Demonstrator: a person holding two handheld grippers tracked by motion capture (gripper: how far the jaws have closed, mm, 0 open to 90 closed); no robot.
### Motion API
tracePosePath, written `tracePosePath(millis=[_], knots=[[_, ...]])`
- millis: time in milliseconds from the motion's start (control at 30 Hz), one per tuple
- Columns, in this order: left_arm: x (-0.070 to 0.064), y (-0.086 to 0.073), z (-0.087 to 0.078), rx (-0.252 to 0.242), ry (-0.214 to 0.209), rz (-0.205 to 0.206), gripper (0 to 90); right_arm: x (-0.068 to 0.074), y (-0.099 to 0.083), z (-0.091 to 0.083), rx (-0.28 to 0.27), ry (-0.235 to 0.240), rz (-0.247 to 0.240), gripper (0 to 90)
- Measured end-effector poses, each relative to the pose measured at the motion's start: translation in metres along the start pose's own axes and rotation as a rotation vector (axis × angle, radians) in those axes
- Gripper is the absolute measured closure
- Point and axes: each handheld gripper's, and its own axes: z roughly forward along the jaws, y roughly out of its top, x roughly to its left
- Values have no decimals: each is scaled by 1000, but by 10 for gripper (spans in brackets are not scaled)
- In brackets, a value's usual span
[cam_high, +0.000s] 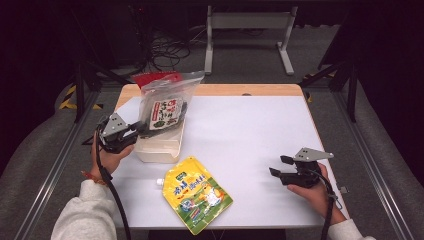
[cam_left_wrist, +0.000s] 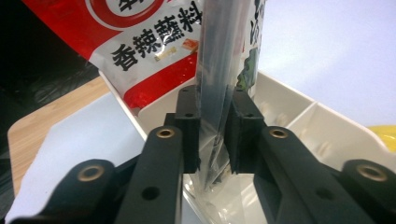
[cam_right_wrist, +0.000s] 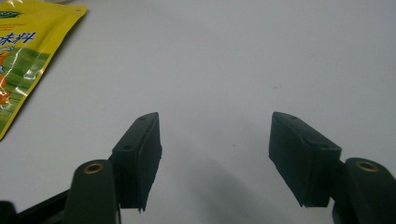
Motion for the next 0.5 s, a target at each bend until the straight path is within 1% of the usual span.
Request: tracePosePath(millis=[133,233,333,400,433,500], knots=[[5,-4,4,-29,-5,-23,799,0,-1,2,8,7,0,341],[8,-6,5,-43,-9,-22,799,0,-1,3,9,8,0,340],[9,-7,6,-55,-12,-38,799,1,-1,4,14,13,-1,340],[8,-3,3,-65,-20,-30,804,2,-1,5,18,16,-6,340],[5,1,1,-69,-20,-14,807,2,-1,5,17,18,-5,340],[0,9,2,-44,3,36,811,1,-1,5,14,21,-3,340]])
